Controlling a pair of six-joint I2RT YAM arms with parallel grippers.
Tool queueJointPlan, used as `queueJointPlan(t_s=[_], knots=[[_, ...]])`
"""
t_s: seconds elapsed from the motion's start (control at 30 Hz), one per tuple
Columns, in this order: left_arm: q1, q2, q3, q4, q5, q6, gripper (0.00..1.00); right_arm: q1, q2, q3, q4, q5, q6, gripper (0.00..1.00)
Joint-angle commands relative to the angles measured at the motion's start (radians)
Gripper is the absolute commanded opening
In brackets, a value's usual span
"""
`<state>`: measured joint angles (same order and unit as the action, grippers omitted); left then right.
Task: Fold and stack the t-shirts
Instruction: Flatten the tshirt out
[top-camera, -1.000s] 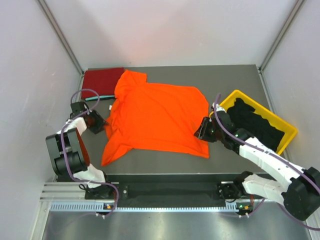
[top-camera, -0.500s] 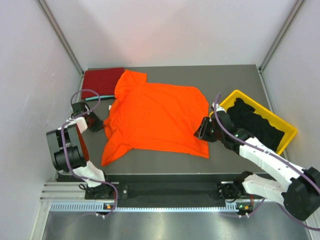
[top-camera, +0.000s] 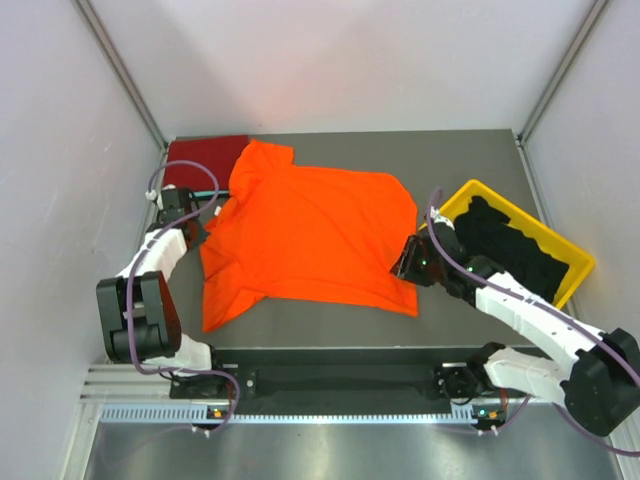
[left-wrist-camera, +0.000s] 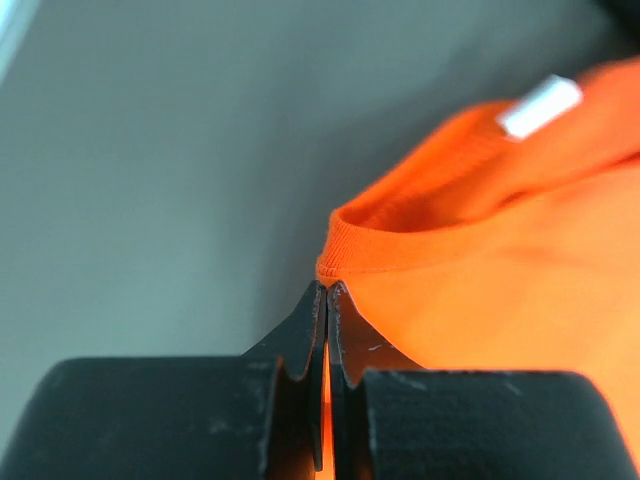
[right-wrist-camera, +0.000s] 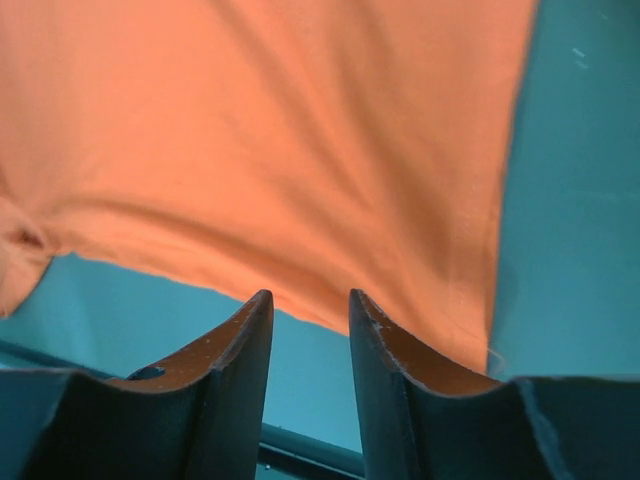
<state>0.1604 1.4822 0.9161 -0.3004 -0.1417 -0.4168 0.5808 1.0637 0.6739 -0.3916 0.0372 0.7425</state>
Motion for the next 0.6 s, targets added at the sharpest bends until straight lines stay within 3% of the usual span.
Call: queueJointPlan(t_s=[0.0,0.2,0.27,0.37,0.5,0.57], knots=[[0.005,-0.025,-0.008,-0.036,-0.153,-0.020,0.00,0.011,0.001,0.021,-0.091,0.096,0.093,0.38],[0.005,-0.017,0.064,-0.083,-0.237,-0.040,0.01,0.013,-0.031,-0.014,-0.275,0.152,0.389,0.39],[0.005,-0.011,0.098,-0.124,-0.260,-0.053,0.16,0.014,-0.042,-0.025,-0.297,0.150,0.481,0.39],[0.007,-0.031,0.145,-0.186,-0.309,-0.066,0.23,0.022,-0.031,-0.028,-0.372,0.151,0.585,0.39],[0.005,-0.095,0.136,-0.213,-0.187,-0.072,0.24,0.056,-0.015,-0.034,-0.400,0.156,0.662,0.39],[0.005,-0.131,0.122,-0.236,-0.050,-0.099,0.24,0.071,-0.010,-0.049,-0.376,0.150,0.711,0.39]])
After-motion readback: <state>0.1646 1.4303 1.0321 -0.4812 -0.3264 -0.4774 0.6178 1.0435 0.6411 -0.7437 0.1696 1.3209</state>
